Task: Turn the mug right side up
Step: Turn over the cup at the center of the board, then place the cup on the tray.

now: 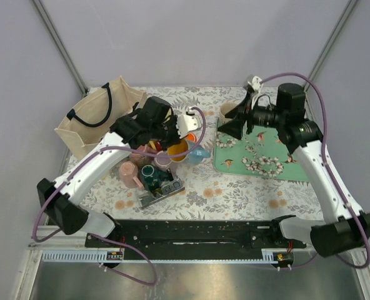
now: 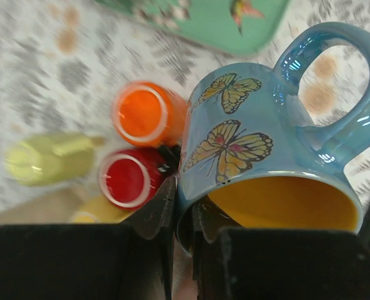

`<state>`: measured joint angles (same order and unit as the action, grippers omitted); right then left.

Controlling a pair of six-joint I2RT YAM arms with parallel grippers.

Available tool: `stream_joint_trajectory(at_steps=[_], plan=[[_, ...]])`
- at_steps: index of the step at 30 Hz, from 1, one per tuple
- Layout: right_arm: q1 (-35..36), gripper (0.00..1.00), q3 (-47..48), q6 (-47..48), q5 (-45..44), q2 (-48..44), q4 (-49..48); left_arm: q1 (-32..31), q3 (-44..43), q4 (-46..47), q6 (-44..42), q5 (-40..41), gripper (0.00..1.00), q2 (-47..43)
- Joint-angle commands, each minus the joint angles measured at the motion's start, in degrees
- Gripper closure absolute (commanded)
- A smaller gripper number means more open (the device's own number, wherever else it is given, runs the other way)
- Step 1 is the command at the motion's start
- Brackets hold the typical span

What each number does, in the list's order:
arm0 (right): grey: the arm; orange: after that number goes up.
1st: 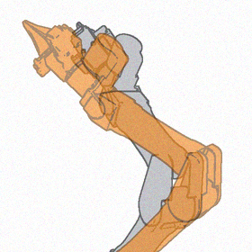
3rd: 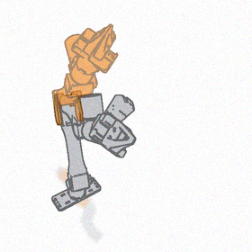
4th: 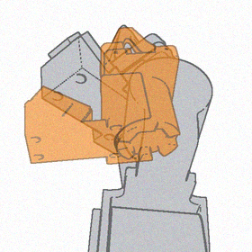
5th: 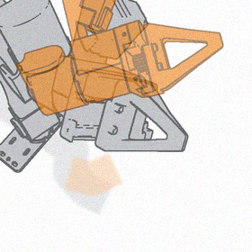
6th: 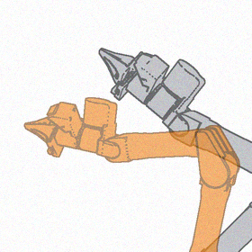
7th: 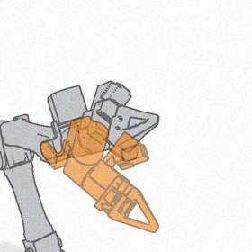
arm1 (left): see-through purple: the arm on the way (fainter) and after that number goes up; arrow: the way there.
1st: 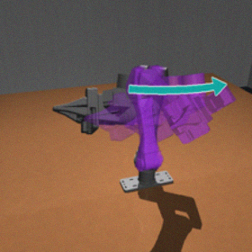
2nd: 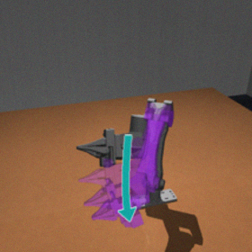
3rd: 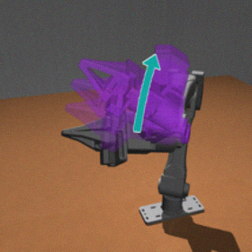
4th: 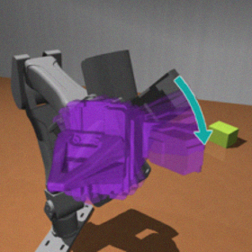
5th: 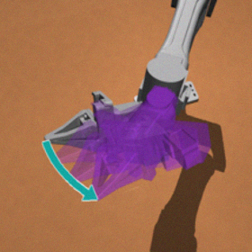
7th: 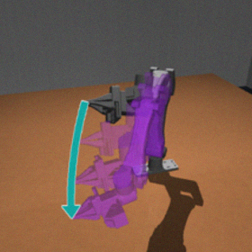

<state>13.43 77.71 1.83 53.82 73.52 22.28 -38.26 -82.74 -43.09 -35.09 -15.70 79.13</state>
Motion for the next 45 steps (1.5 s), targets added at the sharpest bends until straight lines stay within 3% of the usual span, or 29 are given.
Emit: stream_joint_trajectory(at_steps=[1,4,9,23,25,29,32,34,36,40,45], plan=[[4.14,0.27,-4.49,28.12,-9.43,-6.35,10.40,-0.15,-8.39,-11.83,10.29,-1.44,1.00,5.14],[6.95,0.32,-5.55,37.34,-10.75,-8.03,16.63,-0.58,-12.17,-15.69,14.60,-1.43,1.00,9.27],[13.71,0.30,-5.73,49.05,-15.32,-7.25,24.91,-1.20,-17.71,-18.96,19.71,-0.91,1.00,15.08],[25.06,0.28,-9.33,50.38,-24.90,-0.48,15.34,-5.33,-22.11,-19.84,19.53,1.12,1.00,17.46],[25.41,0.38,-9.51,50.82,-25.17,0.40,14.72,-5.51,-22.72,-19.75,20.41,-0.54,1.00,17.98],[25.51,0.96,-10.38,50.65,-26.39,1.37,14.81,-5.25,-25.71,-19.84,22.87,-1.52,1.00,20.44],[25.42,1.00,-13.63,48.64,-29.64,-1.08,13.84,-4.37,-25.55,-19.40,23.84,-2.13,1.00,20.27],[24.02,1.00,-15.91,47.49,-29.13,-3.45,14.01,-3.23,-24.49,-19.23,24.71,-2.75,0.83,19.22],[21.65,1.00,-18.37,46.43,-28.25,-6.79,14.63,-1.13,-23.44,-18.26,27.08,-3.80,0.54,17.91],[12.97,1.00,-21.46,41.70,-25.88,-11.37,15.33,3.71,-23.17,-16.15,31.66,-6.27,0.19,15.18],[-0.84,1.00,-23.39,34.40,-24.12,-13.75,12.53,5.56,-22.12,-12.47,33.07,-2.14,0.14,11.93]])
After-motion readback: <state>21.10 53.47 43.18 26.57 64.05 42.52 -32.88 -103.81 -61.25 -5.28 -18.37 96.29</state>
